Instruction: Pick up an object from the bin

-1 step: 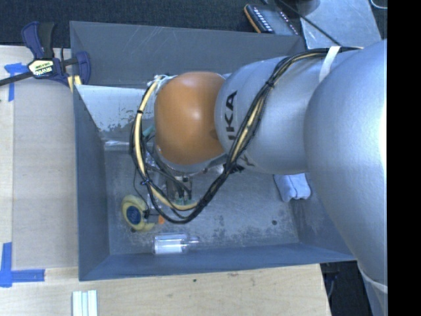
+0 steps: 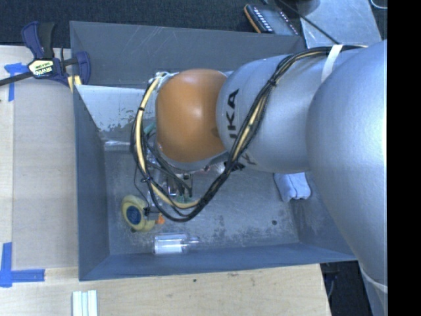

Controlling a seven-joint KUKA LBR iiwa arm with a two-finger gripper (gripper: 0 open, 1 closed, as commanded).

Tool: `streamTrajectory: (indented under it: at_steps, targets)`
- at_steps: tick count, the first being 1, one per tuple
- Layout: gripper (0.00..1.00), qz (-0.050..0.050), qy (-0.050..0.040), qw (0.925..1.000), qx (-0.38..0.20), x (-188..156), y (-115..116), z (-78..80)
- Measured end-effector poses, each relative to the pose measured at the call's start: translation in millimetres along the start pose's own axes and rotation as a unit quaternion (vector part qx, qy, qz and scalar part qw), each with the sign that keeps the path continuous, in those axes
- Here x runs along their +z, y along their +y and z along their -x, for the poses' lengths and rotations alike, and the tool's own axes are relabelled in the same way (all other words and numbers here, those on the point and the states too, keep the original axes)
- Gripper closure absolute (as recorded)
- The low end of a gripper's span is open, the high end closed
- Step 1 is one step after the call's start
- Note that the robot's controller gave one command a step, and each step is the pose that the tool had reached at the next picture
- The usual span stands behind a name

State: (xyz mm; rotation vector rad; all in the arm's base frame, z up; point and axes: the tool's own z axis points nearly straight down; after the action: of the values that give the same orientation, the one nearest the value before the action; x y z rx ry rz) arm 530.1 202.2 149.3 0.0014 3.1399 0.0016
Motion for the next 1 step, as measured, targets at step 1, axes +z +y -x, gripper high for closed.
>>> streamTrajectory:
  at_steps: [1]
  targets:
    - [0.0, -0.001, 0.0115, 0.9999, 0.005, 78.1, -13.6, -7.2]
